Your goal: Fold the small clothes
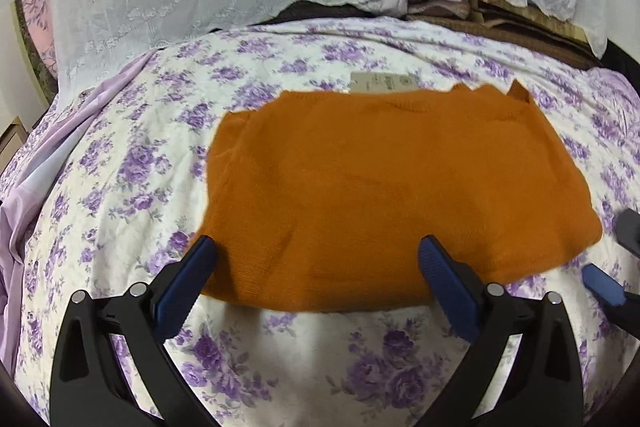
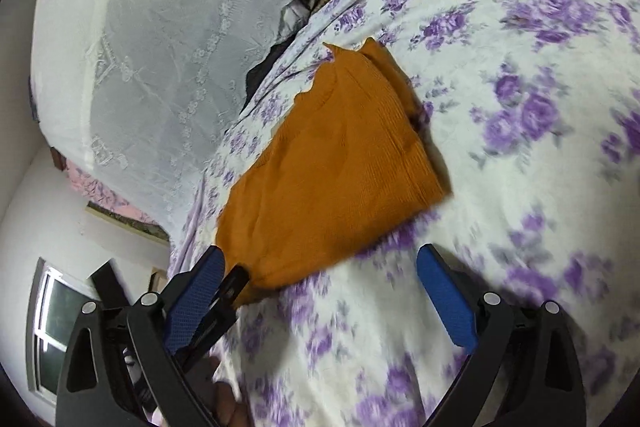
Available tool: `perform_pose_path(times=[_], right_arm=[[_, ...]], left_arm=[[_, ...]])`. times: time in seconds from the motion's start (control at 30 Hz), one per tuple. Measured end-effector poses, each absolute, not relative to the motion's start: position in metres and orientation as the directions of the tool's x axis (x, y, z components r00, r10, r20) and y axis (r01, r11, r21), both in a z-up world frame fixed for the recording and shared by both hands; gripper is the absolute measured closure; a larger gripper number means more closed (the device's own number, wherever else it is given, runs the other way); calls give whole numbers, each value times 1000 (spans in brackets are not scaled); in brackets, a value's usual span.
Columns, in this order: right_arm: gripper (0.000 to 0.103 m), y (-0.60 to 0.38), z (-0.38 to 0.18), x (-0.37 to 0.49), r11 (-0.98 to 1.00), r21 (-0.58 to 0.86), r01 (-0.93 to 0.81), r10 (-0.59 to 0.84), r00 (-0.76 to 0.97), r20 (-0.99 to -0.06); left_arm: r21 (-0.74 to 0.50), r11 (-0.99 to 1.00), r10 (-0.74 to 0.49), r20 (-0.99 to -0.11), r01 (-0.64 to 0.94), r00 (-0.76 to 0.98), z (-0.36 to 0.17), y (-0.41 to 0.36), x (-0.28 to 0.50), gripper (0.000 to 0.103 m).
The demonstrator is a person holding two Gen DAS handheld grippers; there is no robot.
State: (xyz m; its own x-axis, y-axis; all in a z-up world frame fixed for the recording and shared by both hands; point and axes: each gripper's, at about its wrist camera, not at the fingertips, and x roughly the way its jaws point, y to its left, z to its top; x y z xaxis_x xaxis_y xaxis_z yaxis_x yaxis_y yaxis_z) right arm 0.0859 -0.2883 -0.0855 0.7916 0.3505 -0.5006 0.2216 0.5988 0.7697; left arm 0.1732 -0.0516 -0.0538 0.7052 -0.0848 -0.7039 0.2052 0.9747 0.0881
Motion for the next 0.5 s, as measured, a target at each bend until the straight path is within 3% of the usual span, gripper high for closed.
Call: perform_pose_path(times=[0.2, 0.4, 0.5], right_arm=[[6, -284, -83, 125, 619, 745, 248, 278, 818, -503], [27, -289, -87, 150, 652, 713, 258, 220, 836, -503], [43, -302, -93, 148, 608, 748, 265, 222, 848, -481]], left_arm=[[81, 980, -73, -708, 184, 702, -54, -48, 177, 5], [95, 980, -57, -708, 174, 704, -56, -49, 183, 5], [103, 985, -27, -698, 138, 716, -50, -46, 191, 5]])
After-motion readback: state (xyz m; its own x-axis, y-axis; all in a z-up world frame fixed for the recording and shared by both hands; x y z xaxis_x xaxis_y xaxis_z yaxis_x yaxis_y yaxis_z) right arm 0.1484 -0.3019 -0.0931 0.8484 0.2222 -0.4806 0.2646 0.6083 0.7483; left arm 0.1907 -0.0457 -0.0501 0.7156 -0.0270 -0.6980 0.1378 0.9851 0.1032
